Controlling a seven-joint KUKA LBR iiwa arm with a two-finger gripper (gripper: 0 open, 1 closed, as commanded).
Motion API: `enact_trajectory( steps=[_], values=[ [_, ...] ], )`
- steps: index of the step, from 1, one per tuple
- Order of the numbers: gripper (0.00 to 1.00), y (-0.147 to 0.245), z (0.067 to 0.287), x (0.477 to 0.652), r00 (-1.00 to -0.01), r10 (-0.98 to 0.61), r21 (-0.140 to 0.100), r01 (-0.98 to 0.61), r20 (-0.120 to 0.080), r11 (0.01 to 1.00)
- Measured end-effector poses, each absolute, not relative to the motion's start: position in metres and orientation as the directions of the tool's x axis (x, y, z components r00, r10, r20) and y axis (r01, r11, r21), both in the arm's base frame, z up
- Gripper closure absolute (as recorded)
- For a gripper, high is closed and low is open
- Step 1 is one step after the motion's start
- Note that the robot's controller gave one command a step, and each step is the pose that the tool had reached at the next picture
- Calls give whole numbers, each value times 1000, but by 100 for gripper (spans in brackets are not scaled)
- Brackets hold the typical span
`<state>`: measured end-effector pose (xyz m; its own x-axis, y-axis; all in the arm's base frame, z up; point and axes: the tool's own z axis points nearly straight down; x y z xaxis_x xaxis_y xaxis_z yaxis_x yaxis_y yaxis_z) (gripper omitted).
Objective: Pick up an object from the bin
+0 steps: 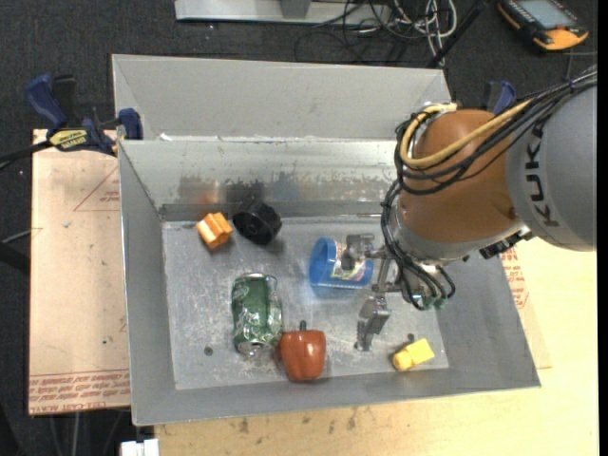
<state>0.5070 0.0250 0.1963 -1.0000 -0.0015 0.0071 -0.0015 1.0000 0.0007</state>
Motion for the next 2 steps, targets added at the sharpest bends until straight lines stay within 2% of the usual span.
enact_trajectory(
  steps=[1,2],
  values=[
    [0,25,200,509,-1000,0,1,0,0,1000],
    [0,54,162,530,-998,-56,0,-56,-9,998]
  ],
)
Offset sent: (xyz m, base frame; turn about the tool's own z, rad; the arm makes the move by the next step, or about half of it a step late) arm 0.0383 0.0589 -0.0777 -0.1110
